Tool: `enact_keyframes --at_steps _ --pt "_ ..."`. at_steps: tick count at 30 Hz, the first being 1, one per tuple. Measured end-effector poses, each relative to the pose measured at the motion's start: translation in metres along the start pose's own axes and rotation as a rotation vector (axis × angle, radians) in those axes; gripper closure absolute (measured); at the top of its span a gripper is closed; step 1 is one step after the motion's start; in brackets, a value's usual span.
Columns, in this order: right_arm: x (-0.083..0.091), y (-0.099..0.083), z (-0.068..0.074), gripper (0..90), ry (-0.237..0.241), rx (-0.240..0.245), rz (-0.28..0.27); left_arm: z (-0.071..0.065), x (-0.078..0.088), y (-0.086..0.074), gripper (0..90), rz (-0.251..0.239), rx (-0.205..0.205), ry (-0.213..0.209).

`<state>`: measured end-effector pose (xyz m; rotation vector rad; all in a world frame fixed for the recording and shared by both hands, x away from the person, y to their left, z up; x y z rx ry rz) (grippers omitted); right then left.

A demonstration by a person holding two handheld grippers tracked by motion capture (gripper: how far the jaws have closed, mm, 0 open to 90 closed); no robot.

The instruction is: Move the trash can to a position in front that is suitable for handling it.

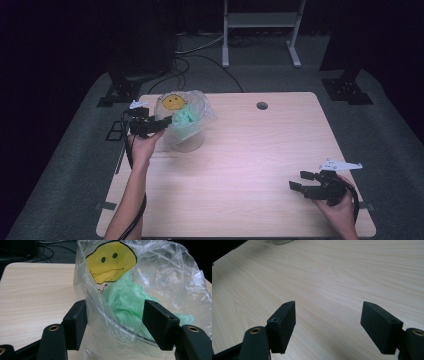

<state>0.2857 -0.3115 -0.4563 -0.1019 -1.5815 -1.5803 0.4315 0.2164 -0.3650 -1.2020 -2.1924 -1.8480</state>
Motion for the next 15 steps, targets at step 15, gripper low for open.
enact_keyframes --at_steps 15 --pt "0.0 -0.001 0.001 27.5 -0.002 -0.005 0.001 -0.025 0.014 -0.015 37.7 0.054 -0.096 -0.097"
Point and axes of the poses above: each handheld gripper's, and its own axes: x roughly backward along the jaws, y roughly out of its top, z roughly to its left, the point moved 1 cm from there along -x, roughly forward along the jaws, and after that the axes turned 9 degrees about -y, right-handed, at the moved point
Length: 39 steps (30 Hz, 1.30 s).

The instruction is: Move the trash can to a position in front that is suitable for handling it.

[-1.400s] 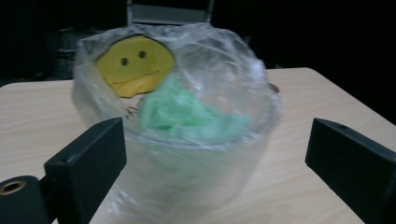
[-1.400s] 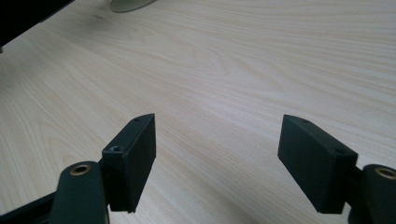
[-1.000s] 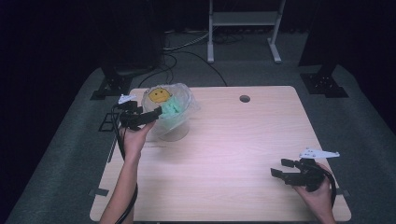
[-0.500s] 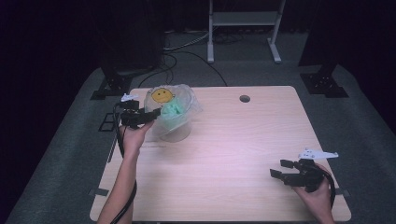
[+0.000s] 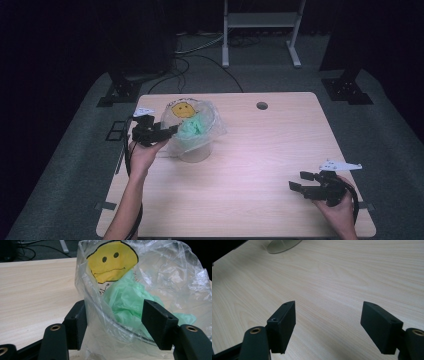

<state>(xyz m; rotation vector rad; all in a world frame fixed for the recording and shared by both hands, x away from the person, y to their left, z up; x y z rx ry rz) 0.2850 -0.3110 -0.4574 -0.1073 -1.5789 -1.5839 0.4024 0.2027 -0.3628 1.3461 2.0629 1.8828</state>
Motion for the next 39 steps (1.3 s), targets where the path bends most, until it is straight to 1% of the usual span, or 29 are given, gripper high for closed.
enact_keyframes --at_steps 3,6,11,14,17,19,22,23,26,29,32,33,37,39 --pt "0.0 0.0 0.0 27.4 0.0 0.0 0.0 -0.006 0.003 -0.002 37.8 0.001 -0.012 -0.005" --pt "0.0 -0.001 -0.001 27.4 0.002 -0.004 -0.004 -0.01 0.006 -0.004 37.8 0.008 -0.021 -0.027" --pt "0.0 -0.001 0.0 27.4 0.004 -0.006 0.0 -0.015 0.009 -0.006 37.9 0.021 -0.038 -0.045" --pt "-0.001 -0.001 0.001 27.4 0.003 -0.004 0.001 -0.016 0.011 -0.007 38.6 0.023 -0.043 -0.059" --pt "-0.001 -0.001 0.0 27.4 0.002 -0.005 0.002 -0.014 0.012 -0.007 39.1 0.013 -0.037 -0.072" --pt "0.0 -0.001 0.0 27.4 0.001 -0.005 0.001 -0.01 0.014 -0.006 38.5 -0.01 -0.01 -0.077" --pt "0.001 0.001 -0.002 27.4 0.01 -0.015 -0.012 -0.007 0.016 -0.004 37.5 -0.032 0.008 -0.068" --pt "0.002 0.003 -0.002 27.4 0.006 -0.011 -0.014 -0.006 0.017 -0.003 38.0 -0.034 0.011 -0.065" --pt "0.001 0.007 -0.001 27.4 0.008 -0.005 -0.016 -0.007 0.018 -0.002 47.5 -0.038 -0.015 -0.042" --pt "0.0 0.012 0.0 27.5 0.012 0.004 -0.021 -0.006 0.019 -0.001 55.5 -0.049 -0.023 -0.036" --pt "-0.001 0.019 0.001 27.4 0.019 0.008 -0.032 -0.001 0.018 0.0 62.9 -0.057 -0.021 -0.027" --pt "-0.001 0.022 0.001 27.5 0.019 0.013 -0.037 0.0 0.018 0.001 65.4 -0.054 -0.02 -0.025" --pt "0.0 0.037 0.004 27.7 0.013 0.041 -0.047 -0.001 0.016 0.002 75.0 -0.055 -0.046 -0.016" --pt "0.0 0.048 0.005 27.8 0.009 0.047 -0.058 -0.002 0.017 0.003 77.6 -0.062 -0.057 -0.007"
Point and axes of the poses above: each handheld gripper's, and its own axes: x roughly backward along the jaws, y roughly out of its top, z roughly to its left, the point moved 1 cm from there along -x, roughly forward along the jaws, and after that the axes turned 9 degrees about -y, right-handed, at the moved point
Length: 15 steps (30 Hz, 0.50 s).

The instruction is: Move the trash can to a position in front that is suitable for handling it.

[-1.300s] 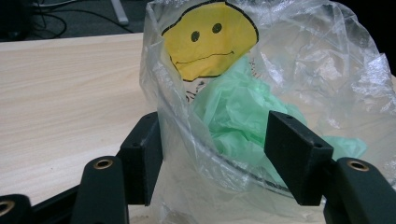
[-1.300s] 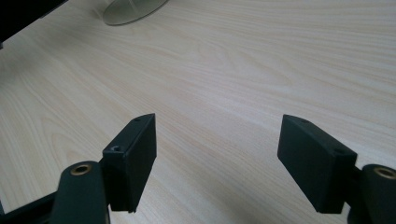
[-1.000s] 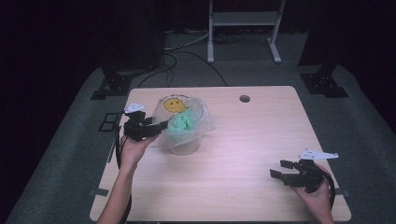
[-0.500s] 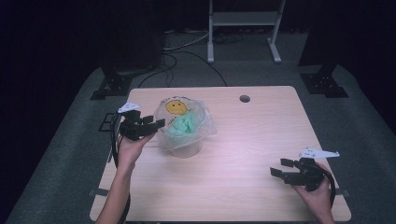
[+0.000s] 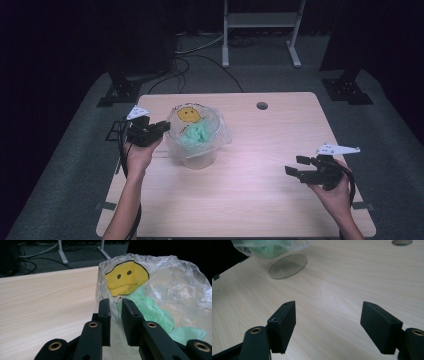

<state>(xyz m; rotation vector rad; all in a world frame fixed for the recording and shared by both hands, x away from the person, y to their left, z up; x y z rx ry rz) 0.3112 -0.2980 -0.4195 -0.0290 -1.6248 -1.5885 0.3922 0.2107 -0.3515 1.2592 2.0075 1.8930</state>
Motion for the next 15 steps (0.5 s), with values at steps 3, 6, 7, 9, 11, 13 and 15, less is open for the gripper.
enact_keyframes --at_steps 3,6,7,9,11,13,15 --pt "-0.002 0.019 0.002 28.4 -0.014 0.003 -0.007 0.0 0.002 0.002 79.7 -0.004 -0.013 -0.003" --pt "-0.004 0.033 0.007 30.5 -0.033 0.025 -0.011 0.0 0.004 0.003 82.6 -0.011 -0.018 -0.007" --pt "-0.005 0.038 0.009 30.6 -0.036 0.037 -0.015 -0.001 0.005 0.004 83.8 -0.016 -0.022 -0.005" --pt "-0.01 0.054 0.018 30.7 -0.041 0.059 -0.025 -0.002 0.006 0.006 85.2 -0.02 -0.033 -0.013" --pt "-0.017 0.067 0.025 30.7 -0.033 0.074 -0.034 -0.004 0.005 0.007 86.0 -0.025 -0.038 -0.02" --pt "-0.025 0.082 0.032 30.7 -0.02 0.084 -0.037 -0.005 0.005 0.009 86.6 -0.027 -0.048 -0.026" --pt "-0.033 0.096 0.04 30.7 0.005 0.081 -0.043 -0.005 0.006 0.01 87.2 -0.032 -0.047 -0.035"
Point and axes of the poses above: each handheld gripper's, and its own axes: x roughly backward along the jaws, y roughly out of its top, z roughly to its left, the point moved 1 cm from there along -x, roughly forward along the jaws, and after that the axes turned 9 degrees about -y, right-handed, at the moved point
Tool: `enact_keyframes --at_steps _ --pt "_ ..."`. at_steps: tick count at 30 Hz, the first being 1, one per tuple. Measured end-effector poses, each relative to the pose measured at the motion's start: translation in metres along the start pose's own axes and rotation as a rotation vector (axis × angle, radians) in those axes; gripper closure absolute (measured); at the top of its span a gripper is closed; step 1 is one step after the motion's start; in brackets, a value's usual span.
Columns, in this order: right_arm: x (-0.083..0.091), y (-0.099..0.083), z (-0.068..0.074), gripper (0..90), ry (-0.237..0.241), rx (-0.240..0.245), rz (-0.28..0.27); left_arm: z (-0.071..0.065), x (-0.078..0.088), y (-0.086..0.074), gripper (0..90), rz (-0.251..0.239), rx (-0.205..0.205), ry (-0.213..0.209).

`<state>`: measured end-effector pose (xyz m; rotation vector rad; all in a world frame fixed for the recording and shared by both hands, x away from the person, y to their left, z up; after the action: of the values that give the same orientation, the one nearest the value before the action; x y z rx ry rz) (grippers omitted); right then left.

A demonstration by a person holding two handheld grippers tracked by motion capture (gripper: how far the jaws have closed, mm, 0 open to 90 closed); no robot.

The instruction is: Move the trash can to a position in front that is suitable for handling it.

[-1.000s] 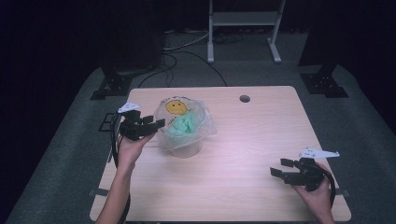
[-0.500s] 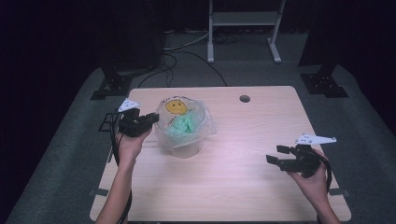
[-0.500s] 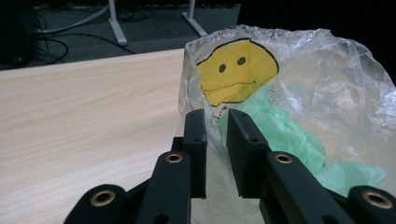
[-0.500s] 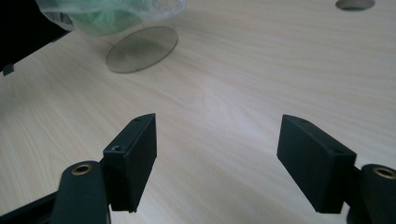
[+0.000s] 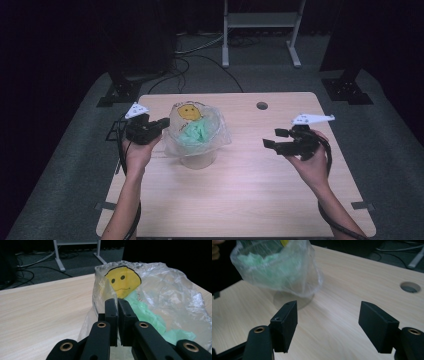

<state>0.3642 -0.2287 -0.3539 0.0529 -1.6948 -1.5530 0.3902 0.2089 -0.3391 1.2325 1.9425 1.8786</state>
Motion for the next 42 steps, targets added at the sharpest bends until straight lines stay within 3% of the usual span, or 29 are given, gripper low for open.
enact_keyframes --at_steps 6,14,22,29,34,38,42 --pt "-0.031 0.033 0.017 29.2 0.039 0.02 -0.006 0.0 0.001 0.002 87.3 -0.003 0.007 -0.017" --pt "-0.074 0.06 0.033 28.2 0.098 -0.026 -0.006 -0.005 0.001 0.005 87.7 -0.012 -0.017 -0.062" --pt "-0.103 0.077 0.049 28.5 0.114 -0.062 0.003 -0.009 0.001 0.008 88.1 -0.028 -0.022 -0.096" --pt "-0.125 0.08 0.055 30.9 0.076 -0.089 0.035 -0.009 0.001 0.007 88.4 -0.047 -0.014 -0.11" --pt "-0.133 0.08 0.053 54.0 0.098 -0.151 0.046 -0.008 0.002 0.008 88.4 -0.061 -0.004 -0.118" --pt "-0.136 0.081 0.057 75.1 0.084 -0.134 0.057 -0.009 0.003 0.009 88.4 -0.067 0.001 -0.124" --pt "-0.131 0.084 0.061 87.4 0.034 -0.115 0.042 -0.01 0.002 0.01 88.4 -0.078 0.005 -0.131"
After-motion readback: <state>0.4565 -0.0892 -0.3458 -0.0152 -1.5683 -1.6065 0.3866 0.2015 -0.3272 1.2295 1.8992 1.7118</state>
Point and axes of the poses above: each handheld gripper's, and its own axes: x roughly backward along the jaws, y roughly out of its top, z roughly to its left, the point moved 1 cm from there along -x, roughly forward along the jaws, and after that the axes turned 9 degrees about -y, right-handed, at the moved point
